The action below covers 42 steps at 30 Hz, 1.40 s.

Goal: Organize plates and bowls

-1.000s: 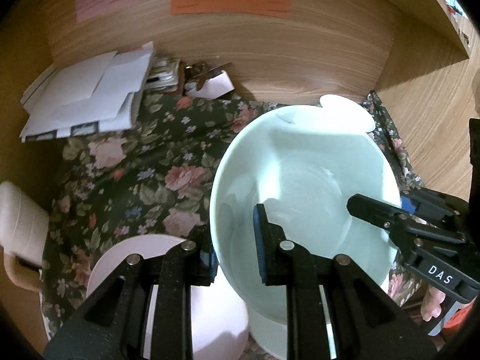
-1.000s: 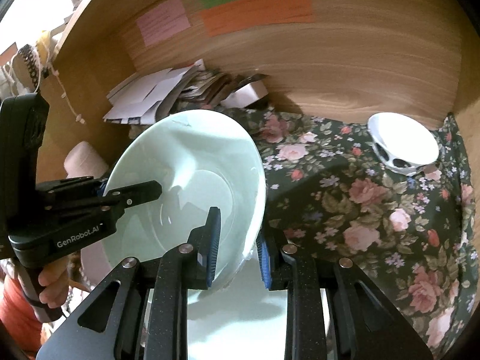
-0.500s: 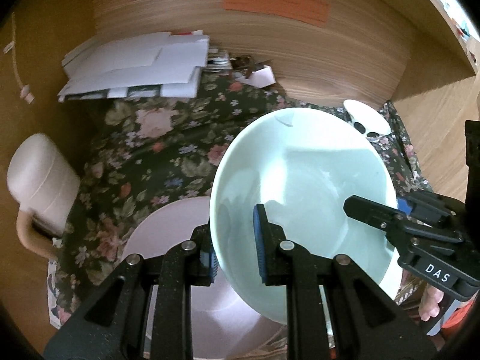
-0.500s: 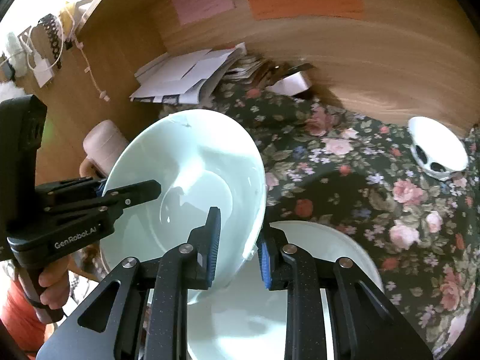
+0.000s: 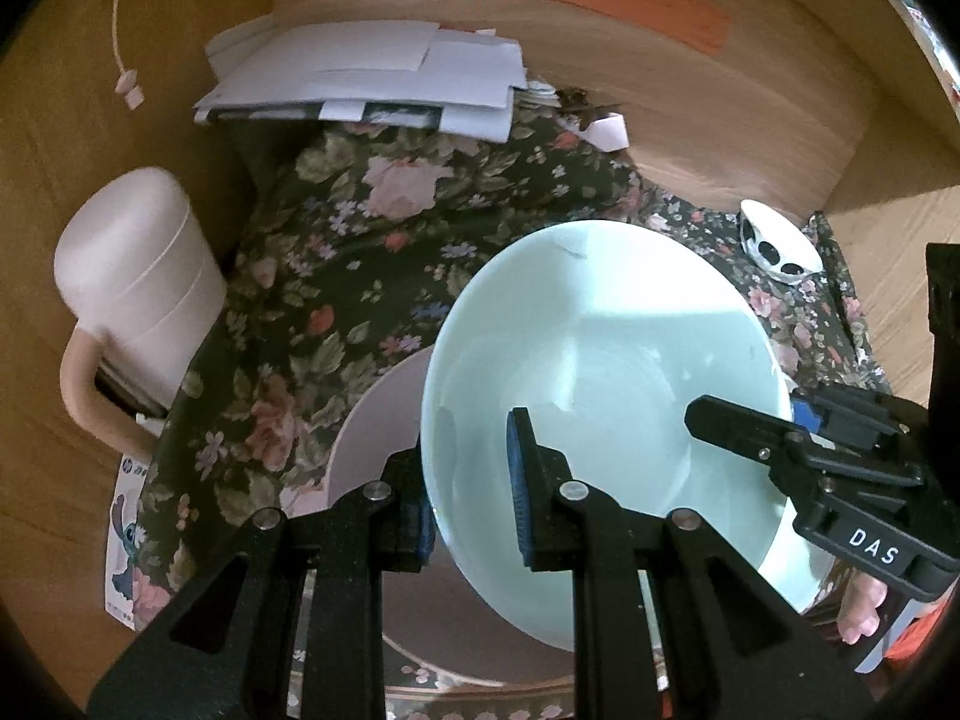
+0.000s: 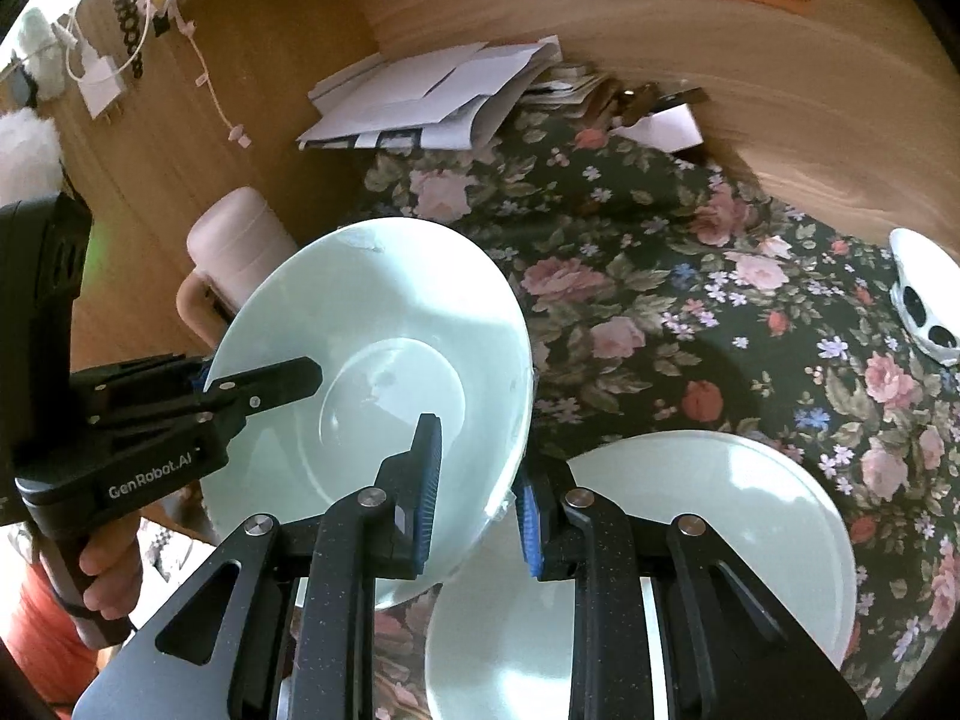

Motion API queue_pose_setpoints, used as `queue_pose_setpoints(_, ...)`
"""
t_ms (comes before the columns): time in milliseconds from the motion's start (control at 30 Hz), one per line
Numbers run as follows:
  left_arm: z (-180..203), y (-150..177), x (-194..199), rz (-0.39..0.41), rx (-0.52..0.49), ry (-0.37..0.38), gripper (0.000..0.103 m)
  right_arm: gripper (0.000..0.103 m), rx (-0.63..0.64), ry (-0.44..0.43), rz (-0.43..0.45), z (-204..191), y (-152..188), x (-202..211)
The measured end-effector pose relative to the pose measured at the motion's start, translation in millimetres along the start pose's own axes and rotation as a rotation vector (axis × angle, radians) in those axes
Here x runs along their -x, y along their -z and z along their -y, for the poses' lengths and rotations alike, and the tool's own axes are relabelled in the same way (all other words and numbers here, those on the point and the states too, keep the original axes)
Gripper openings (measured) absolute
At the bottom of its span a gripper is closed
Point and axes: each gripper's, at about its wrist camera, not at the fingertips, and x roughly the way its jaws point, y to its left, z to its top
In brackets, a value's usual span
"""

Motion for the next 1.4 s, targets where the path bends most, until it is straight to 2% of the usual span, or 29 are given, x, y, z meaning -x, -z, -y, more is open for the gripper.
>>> queue_pose_setpoints(667,-21.6,18.8,-7.5,-0.029,0.013,-0.011,0.019,0.021,0.055,-0.002,-0.064,-13.7,0.2,-17.9)
queue_pose_setpoints(1200,-23.8,20.0,-16.1,-0.041,0.010,0.003,0.019,0.023,0.096,0.038,-0.055,-15.3,-4.8,-9.9)
queue_pose_setpoints(1400,-21.3,18.2,-18.0,-0.030,0.000,-0.016,0.019,0.024,0.098,0.038,-0.041,-9.0,-4.6,-5.9)
